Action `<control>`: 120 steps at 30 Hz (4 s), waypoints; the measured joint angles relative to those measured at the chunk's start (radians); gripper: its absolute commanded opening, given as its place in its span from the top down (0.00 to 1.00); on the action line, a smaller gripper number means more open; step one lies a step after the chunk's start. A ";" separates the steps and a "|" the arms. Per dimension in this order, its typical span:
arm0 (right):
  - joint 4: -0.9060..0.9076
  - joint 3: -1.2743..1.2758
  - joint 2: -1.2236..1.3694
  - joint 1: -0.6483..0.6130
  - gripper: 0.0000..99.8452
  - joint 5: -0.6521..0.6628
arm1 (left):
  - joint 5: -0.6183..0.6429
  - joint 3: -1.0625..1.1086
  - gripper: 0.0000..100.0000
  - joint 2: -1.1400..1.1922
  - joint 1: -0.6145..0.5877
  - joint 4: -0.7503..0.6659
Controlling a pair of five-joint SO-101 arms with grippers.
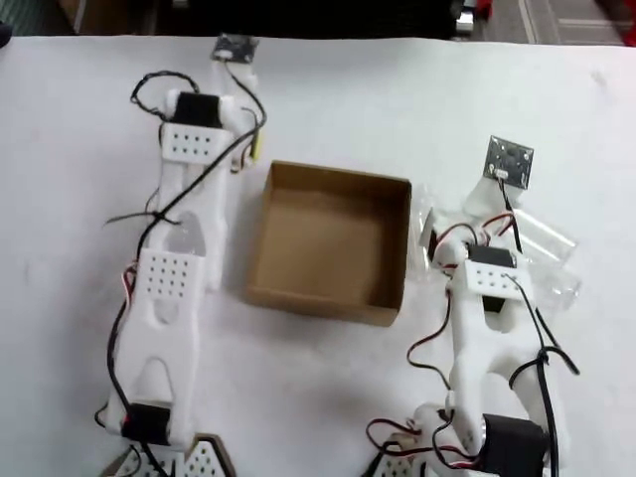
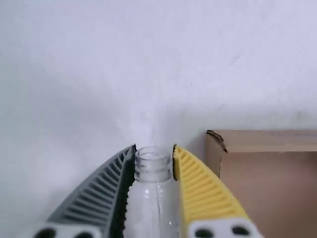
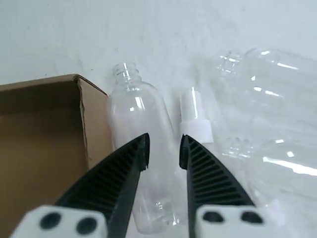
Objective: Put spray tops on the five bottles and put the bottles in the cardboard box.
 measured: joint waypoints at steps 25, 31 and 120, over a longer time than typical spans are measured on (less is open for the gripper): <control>0.000 0.000 0.000 -0.002 0.91 0.071 | 0.043 0.798 0.97 -1.277 0.091 -0.110; 0.069 -0.109 0.002 -0.002 0.97 0.137 | 0.046 0.999 0.97 -1.373 0.044 -0.178; 0.608 -0.315 -0.887 -0.865 0.99 0.354 | 0.351 2.269 0.97 -2.099 0.247 -1.507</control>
